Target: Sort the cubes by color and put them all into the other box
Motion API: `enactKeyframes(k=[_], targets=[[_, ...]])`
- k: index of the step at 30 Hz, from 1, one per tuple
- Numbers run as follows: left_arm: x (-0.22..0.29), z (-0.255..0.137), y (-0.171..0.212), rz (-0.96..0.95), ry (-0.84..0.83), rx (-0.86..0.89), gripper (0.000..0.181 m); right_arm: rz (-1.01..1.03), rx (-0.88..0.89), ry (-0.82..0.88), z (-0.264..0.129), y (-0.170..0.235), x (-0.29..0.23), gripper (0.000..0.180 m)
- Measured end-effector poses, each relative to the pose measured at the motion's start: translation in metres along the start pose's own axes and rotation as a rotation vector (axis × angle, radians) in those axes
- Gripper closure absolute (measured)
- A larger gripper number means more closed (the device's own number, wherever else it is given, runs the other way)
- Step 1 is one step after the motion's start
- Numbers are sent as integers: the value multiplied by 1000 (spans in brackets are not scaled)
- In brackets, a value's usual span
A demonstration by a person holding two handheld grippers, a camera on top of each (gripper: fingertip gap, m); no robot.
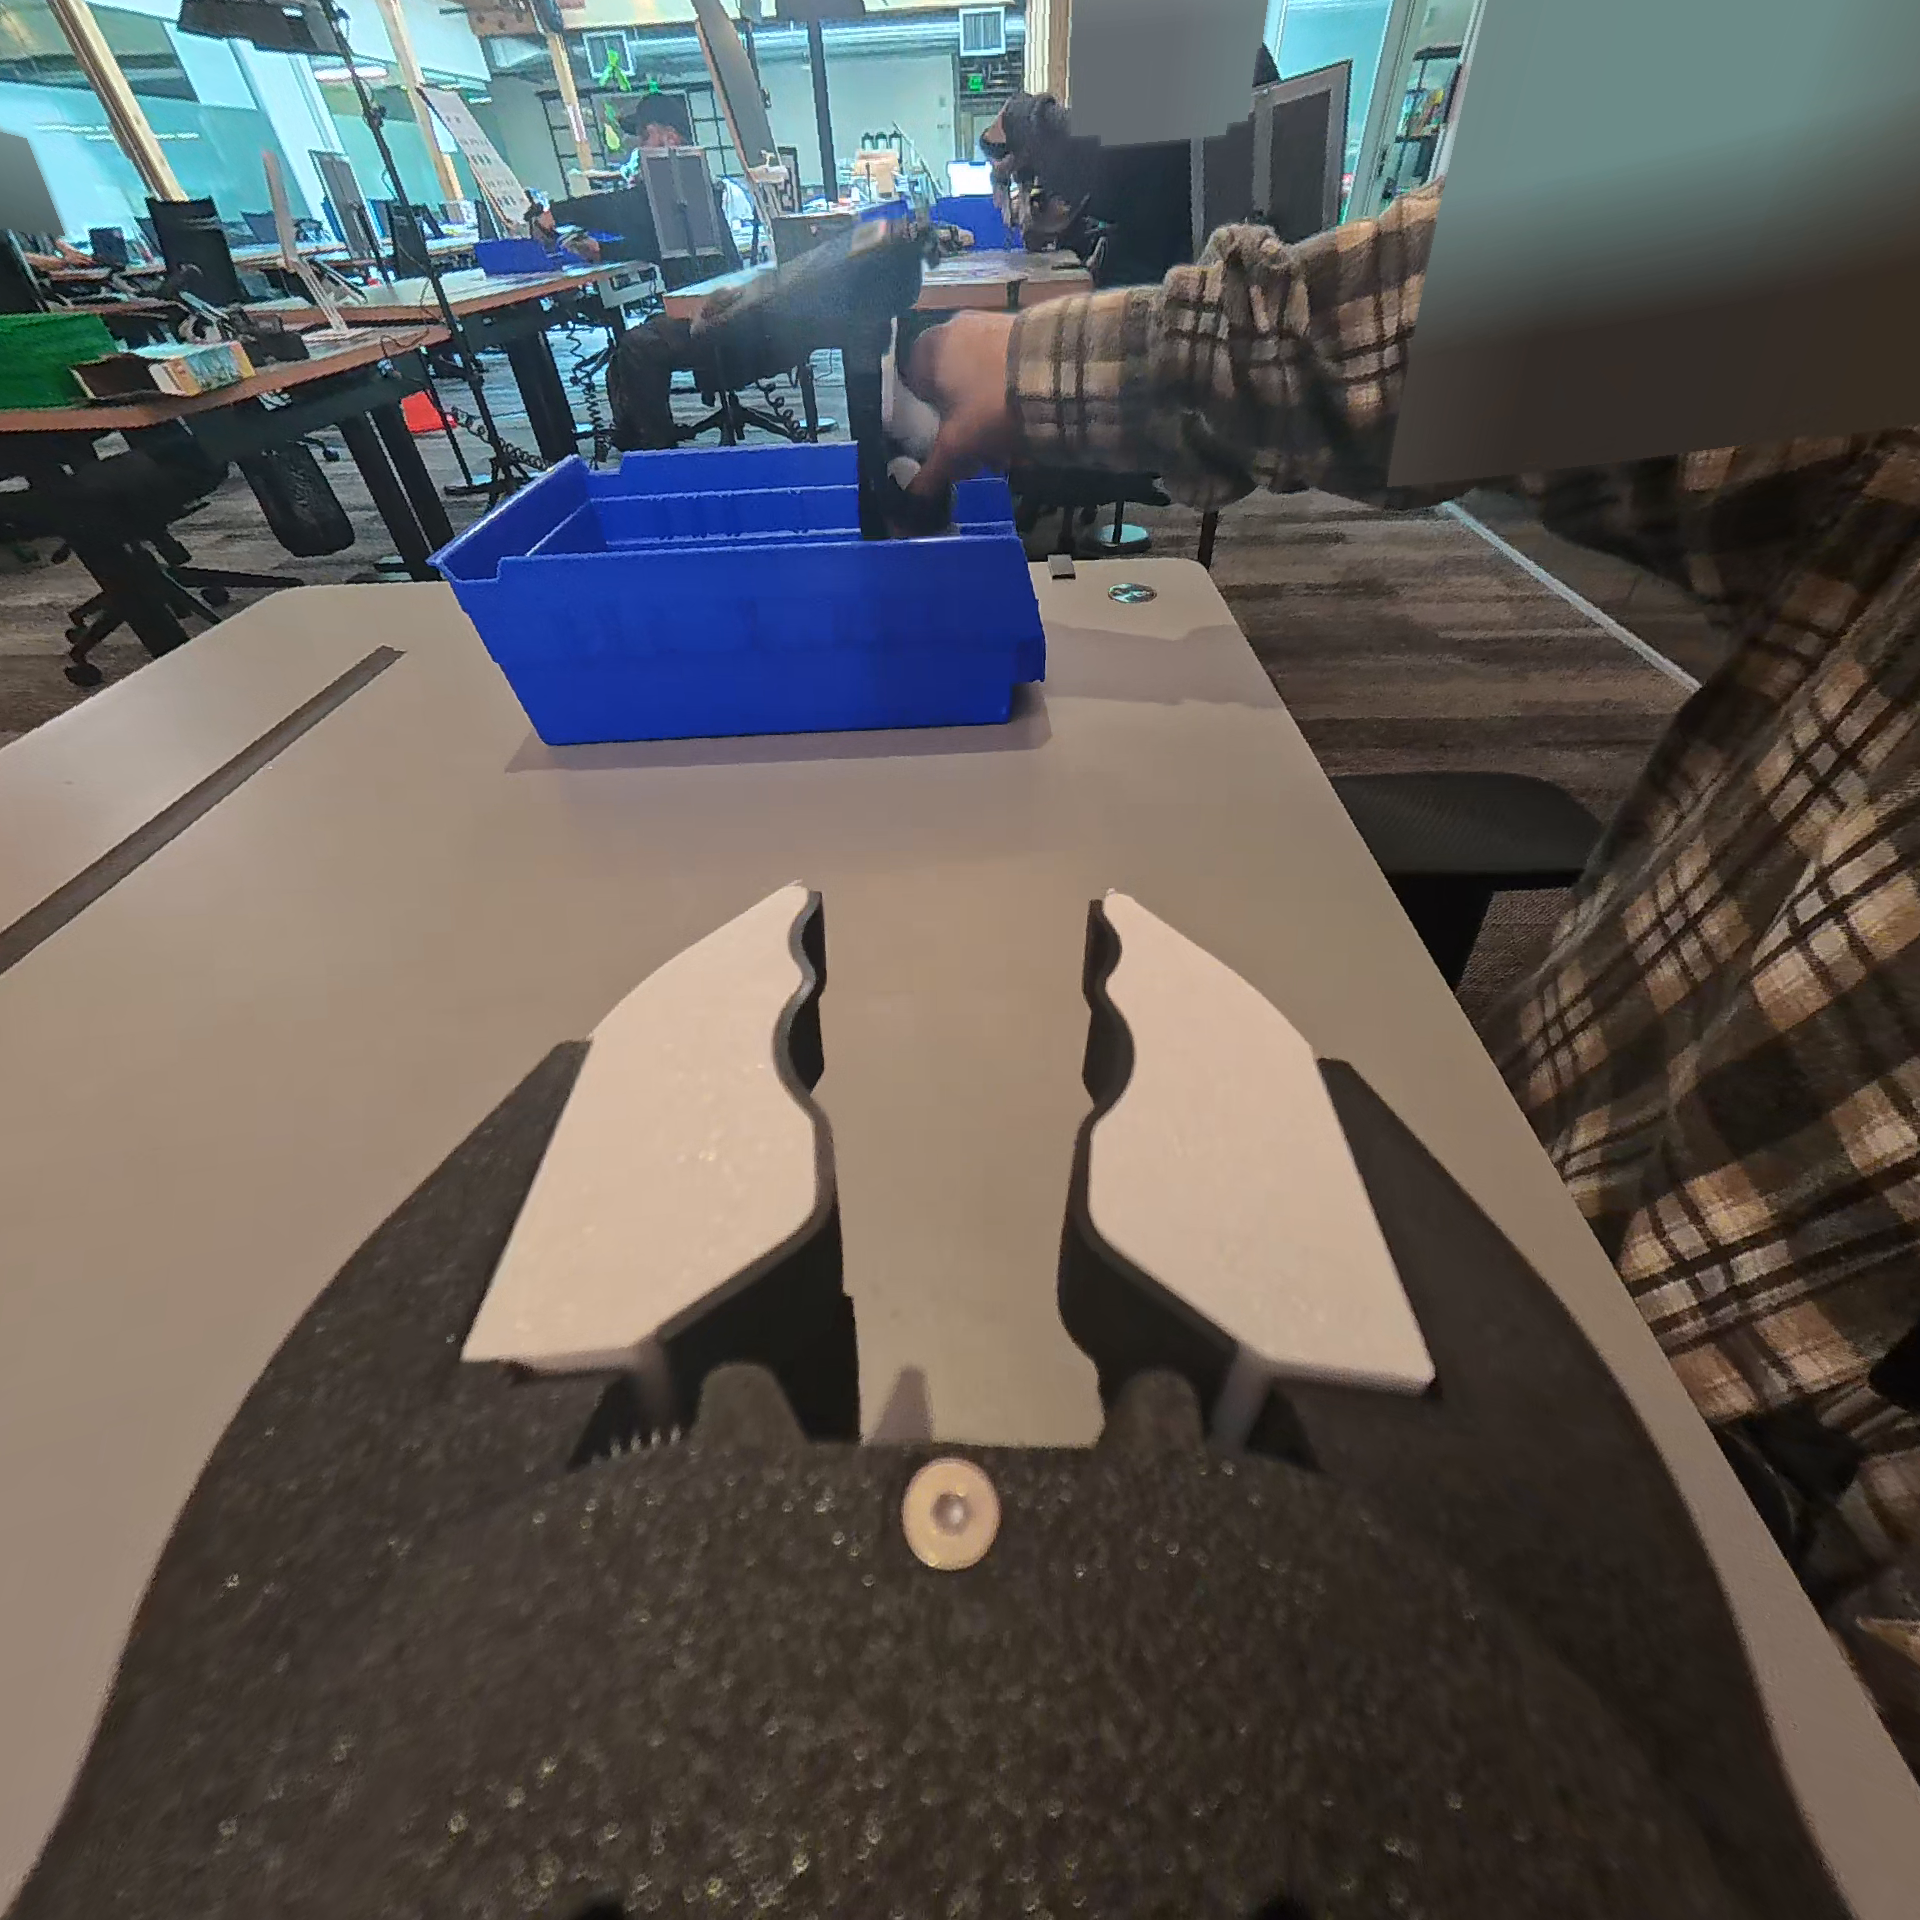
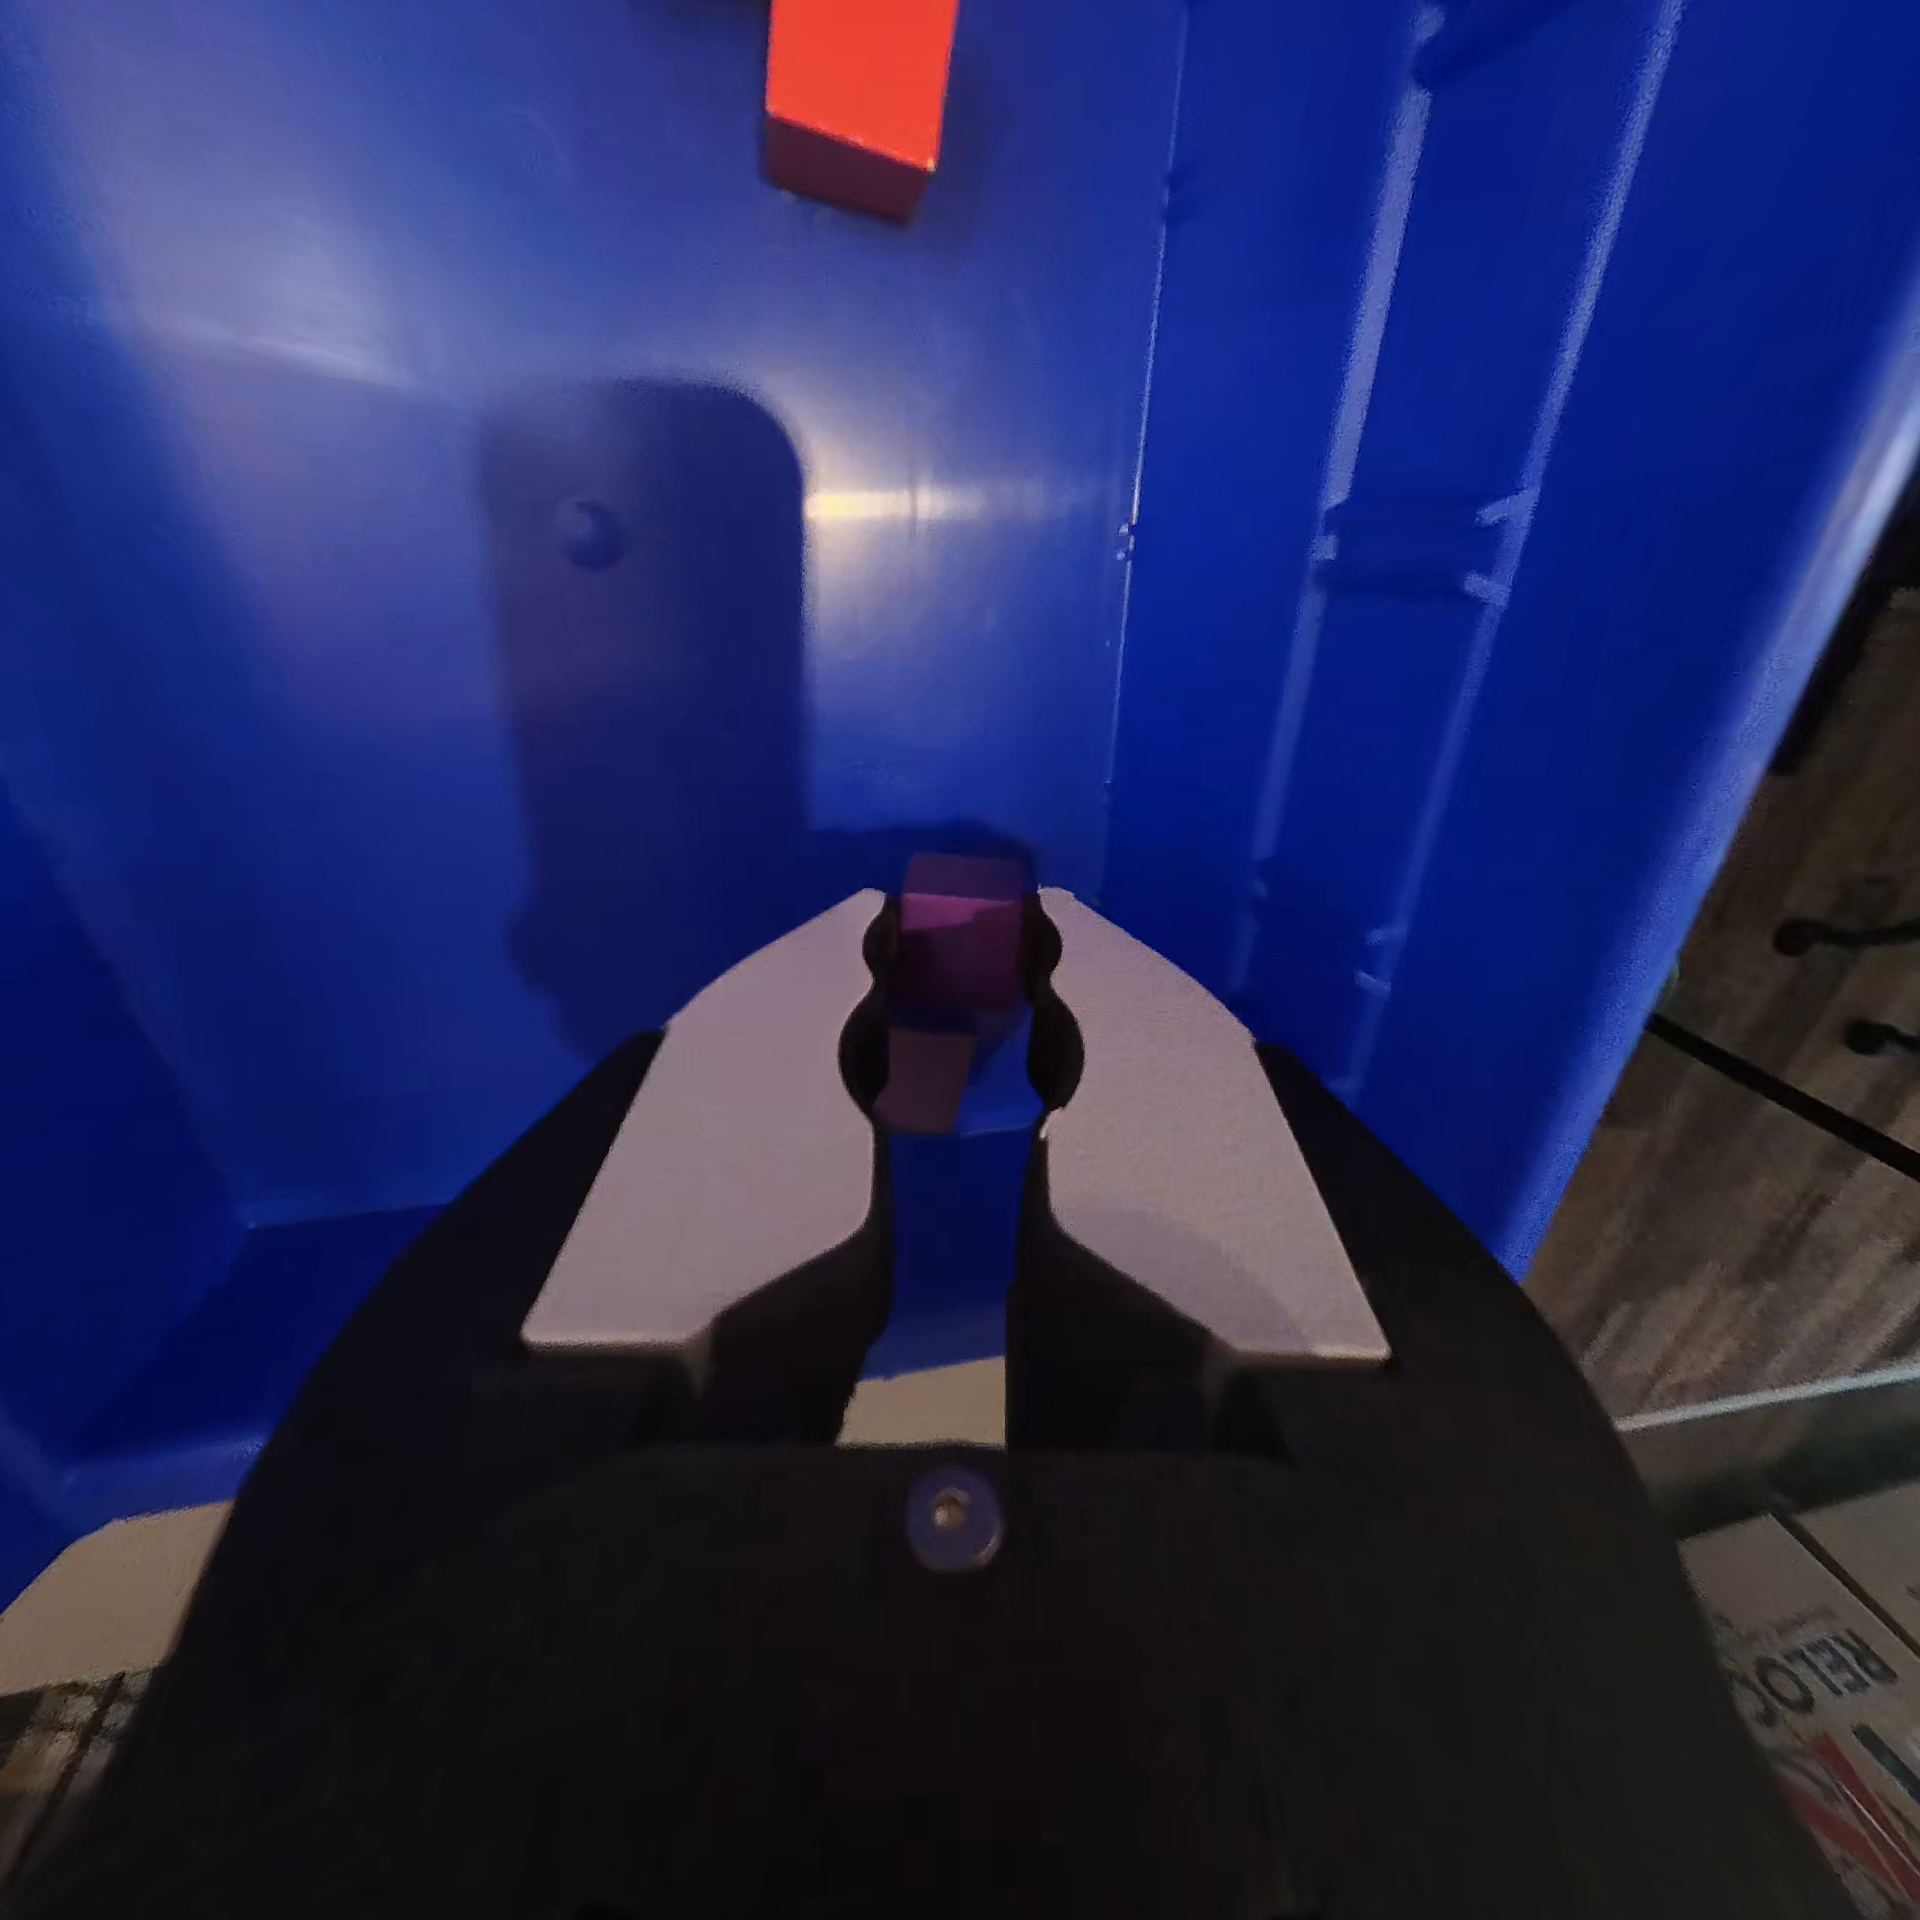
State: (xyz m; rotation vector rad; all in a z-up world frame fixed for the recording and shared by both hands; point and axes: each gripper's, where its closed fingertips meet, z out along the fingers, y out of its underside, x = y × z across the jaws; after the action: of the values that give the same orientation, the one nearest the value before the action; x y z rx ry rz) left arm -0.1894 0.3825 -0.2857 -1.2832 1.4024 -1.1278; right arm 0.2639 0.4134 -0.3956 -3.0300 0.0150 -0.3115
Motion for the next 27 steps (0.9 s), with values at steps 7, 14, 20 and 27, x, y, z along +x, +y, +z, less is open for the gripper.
enactKeyframes(k=[7,14,20,27], targets=[[-1,-1,-1,3,-6,2,134,-3,-3,79,-3,0,10,141],[-7,-4,-1,-13,-24,4,133,-52,391,-53,-133,-36,-28,142],[-19,-14,-6,-20,-90,-2,132,-278,972,-511,-255,-31,-167,132],[-22,-94,-24,60,-293,-146,126,-527,1287,-1051,-273,15,-312,122]])
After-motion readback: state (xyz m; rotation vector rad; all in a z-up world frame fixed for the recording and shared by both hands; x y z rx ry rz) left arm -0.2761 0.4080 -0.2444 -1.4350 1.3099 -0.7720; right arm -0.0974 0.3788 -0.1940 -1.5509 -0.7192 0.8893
